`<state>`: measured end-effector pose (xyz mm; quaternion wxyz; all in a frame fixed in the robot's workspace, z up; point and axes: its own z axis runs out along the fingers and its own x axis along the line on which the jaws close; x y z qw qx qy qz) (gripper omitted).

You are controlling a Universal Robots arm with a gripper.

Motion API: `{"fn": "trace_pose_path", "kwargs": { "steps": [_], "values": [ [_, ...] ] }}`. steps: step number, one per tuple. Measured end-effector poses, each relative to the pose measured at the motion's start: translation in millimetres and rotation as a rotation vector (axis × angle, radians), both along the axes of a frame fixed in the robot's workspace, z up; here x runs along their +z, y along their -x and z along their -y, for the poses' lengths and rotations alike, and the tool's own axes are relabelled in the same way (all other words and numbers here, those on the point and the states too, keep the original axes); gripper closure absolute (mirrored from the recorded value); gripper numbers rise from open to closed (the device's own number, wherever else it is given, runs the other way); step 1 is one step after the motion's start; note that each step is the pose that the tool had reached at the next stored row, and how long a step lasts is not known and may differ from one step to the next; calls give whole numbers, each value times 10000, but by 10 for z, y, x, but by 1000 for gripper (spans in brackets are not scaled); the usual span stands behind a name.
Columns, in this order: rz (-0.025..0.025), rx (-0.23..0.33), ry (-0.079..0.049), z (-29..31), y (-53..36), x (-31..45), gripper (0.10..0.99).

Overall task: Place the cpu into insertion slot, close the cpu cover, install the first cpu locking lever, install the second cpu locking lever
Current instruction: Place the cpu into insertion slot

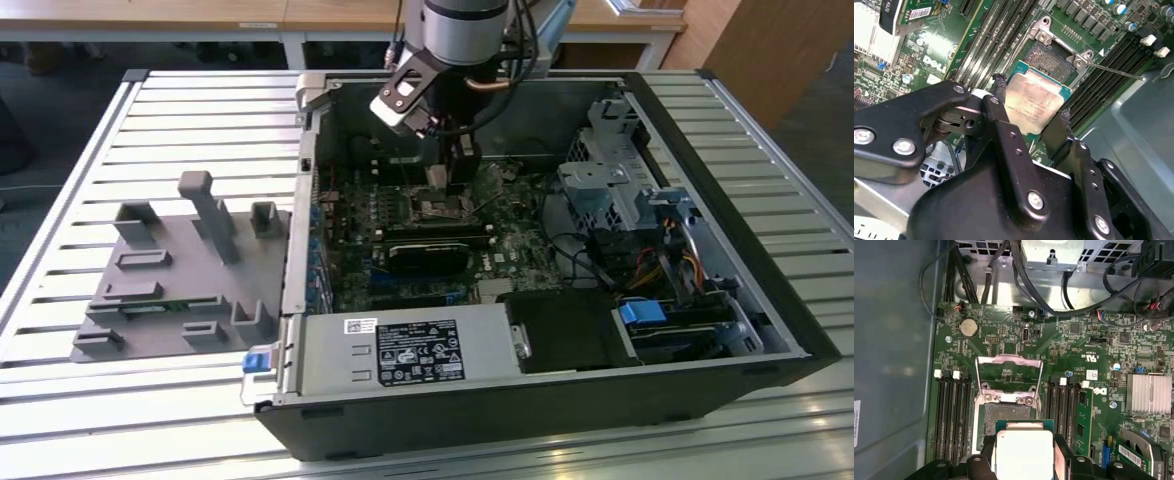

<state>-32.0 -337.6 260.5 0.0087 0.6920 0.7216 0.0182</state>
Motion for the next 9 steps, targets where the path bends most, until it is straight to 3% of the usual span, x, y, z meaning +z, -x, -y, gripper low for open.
{"fn": "trace_pose_path", "kwargs": {
  "steps": [9],
  "values": [
    [-1,-1,1,-10,0,-70,545]
  ]
}}
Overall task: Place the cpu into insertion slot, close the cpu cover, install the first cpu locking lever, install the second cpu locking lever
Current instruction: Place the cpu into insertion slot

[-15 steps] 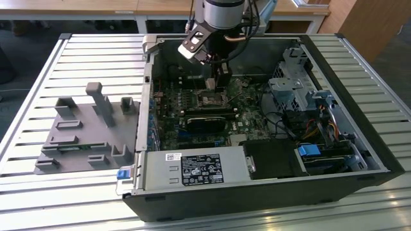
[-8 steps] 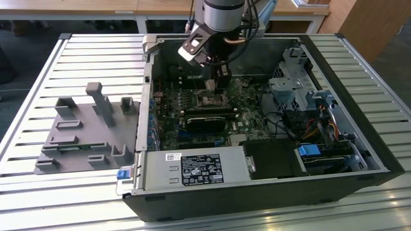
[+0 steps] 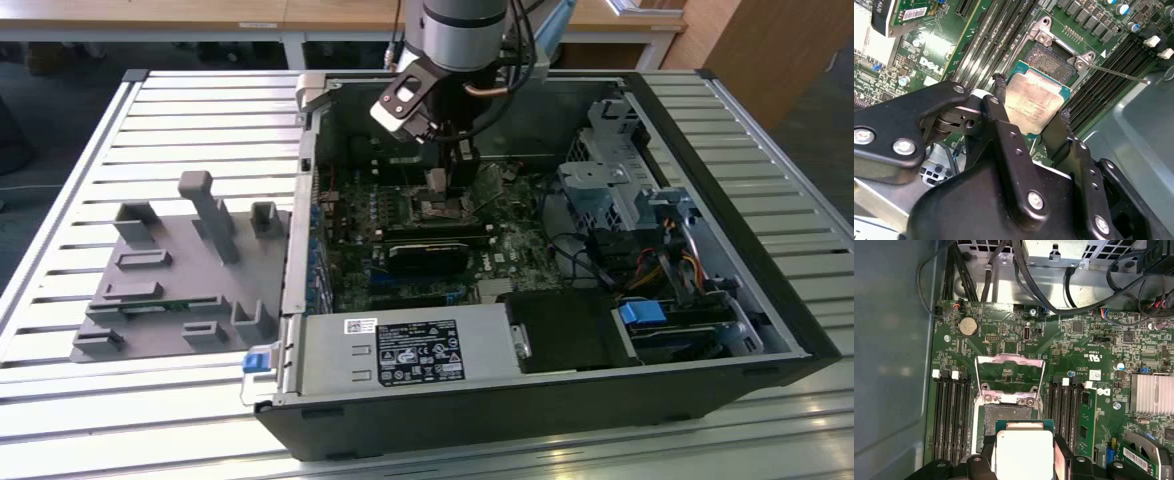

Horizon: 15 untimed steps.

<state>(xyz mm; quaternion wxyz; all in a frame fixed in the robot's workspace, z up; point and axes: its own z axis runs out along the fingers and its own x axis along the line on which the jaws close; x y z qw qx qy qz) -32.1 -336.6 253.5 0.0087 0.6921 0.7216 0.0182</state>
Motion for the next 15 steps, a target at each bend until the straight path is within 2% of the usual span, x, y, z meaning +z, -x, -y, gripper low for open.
{"fn": "trace_pose_path", "kwargs": {
  "steps": [15],
  "values": [
    [-9,-143,2,-46,4,-141,545]
  ]
}}
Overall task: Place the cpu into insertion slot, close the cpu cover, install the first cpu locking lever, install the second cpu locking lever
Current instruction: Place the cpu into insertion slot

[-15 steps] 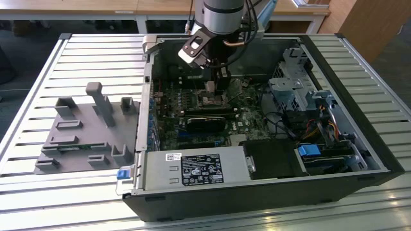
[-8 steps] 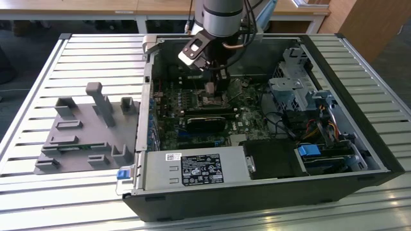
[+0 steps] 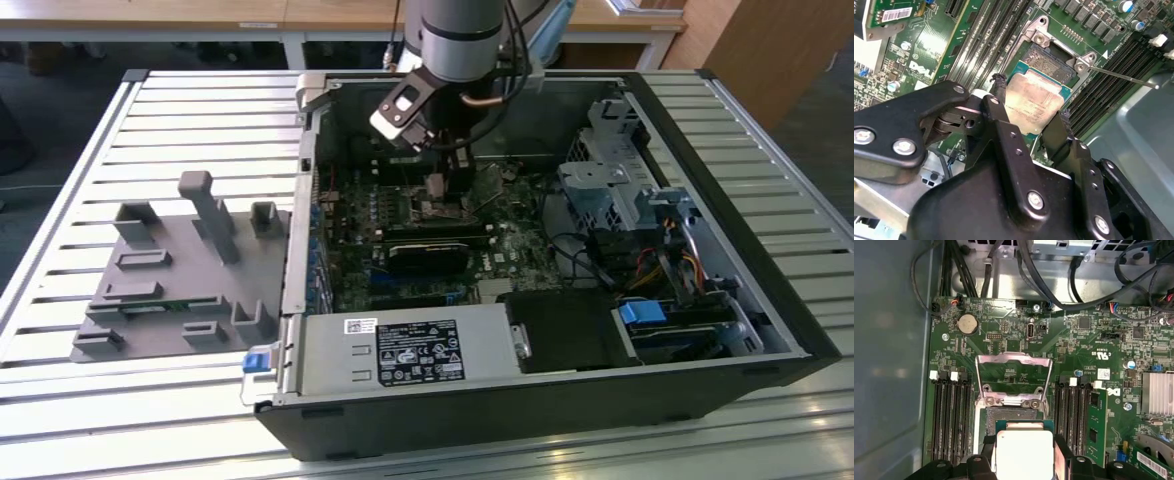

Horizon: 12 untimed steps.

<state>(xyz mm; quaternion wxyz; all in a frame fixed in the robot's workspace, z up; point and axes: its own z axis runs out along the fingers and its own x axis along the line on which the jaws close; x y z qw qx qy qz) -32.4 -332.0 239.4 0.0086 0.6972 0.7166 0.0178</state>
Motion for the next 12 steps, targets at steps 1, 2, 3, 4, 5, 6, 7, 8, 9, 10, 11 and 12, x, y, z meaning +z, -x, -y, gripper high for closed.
{"fn": "trace_pose_path", "kwargs": {
  "steps": [1,2,3,4,5,6,7,8,9,10,11,12],
  "values": [
    [-1,0,1,-2,0,-5,545],
    [-1,0,5,-5,0,-9,545],
    [-2,-1,12,-8,0,-14,545],
    [-1,-3,18,-12,0,-21,545],
    [0,-5,26,-18,0,-28,545],
    [0,-7,28,-23,0,-36,545],
    [0,-10,29,-27,0,-46,545],
    [0,-12,32,-30,0,-56,545],
    [0,-14,31,-33,0,-68,545],
    [0,-15,31,-34,0,-80,545],
    [0,-16,31,-35,0,-95,545],
    [-1,-16,32,-36,0,-109,545]
  ]
}}
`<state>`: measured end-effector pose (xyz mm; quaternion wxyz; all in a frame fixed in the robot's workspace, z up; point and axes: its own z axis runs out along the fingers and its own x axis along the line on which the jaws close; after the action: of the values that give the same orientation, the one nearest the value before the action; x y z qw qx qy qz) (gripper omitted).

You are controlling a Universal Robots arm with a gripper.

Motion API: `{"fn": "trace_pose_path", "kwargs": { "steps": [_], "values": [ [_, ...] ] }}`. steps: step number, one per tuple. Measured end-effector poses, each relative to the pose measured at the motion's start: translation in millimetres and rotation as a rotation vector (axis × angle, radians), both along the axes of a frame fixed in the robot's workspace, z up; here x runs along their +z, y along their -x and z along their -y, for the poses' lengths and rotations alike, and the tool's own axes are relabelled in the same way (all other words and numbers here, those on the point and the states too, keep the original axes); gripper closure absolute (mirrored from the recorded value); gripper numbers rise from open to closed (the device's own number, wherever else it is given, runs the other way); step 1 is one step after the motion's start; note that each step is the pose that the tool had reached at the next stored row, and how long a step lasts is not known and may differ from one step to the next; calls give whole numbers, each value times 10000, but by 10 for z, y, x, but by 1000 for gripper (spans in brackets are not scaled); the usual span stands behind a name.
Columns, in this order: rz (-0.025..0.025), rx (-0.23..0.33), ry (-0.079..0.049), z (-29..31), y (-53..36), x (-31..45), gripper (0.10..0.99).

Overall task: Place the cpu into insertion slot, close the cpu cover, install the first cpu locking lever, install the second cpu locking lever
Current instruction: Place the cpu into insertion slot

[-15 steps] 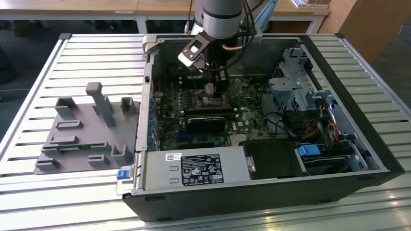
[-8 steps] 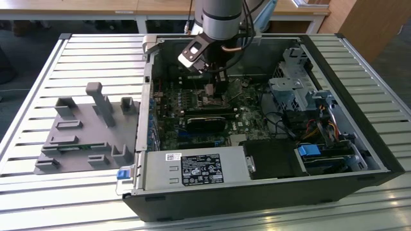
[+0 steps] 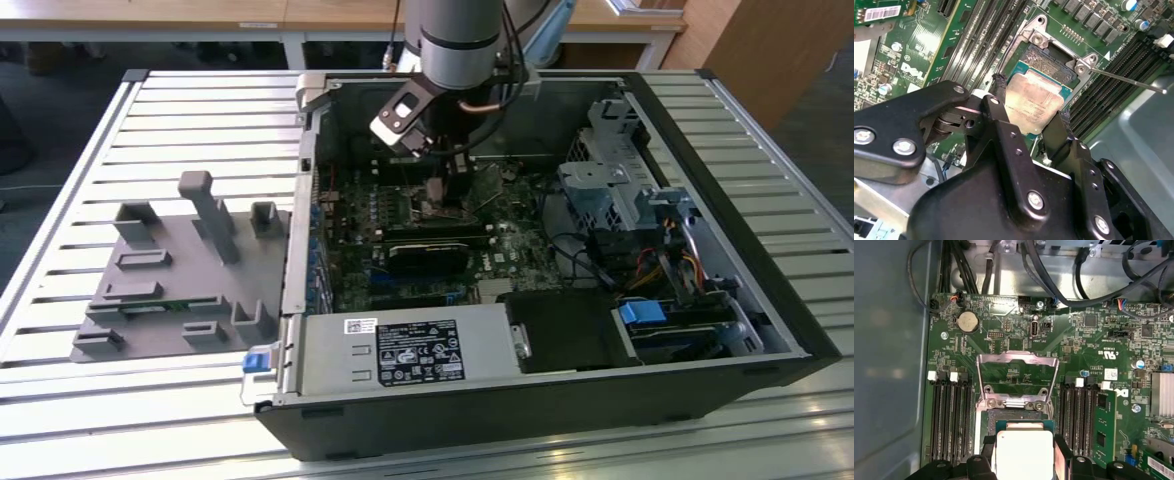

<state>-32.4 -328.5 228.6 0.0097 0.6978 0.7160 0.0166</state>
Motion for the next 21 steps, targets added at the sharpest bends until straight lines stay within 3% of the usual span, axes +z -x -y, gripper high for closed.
{"fn": "trace_pose_path", "kwargs": {
  "steps": [6,21],
  "values": [
    [0,-27,1,-2,2,-65,545],
    [-5,-124,1,-25,15,-133,545]
  ]
}}
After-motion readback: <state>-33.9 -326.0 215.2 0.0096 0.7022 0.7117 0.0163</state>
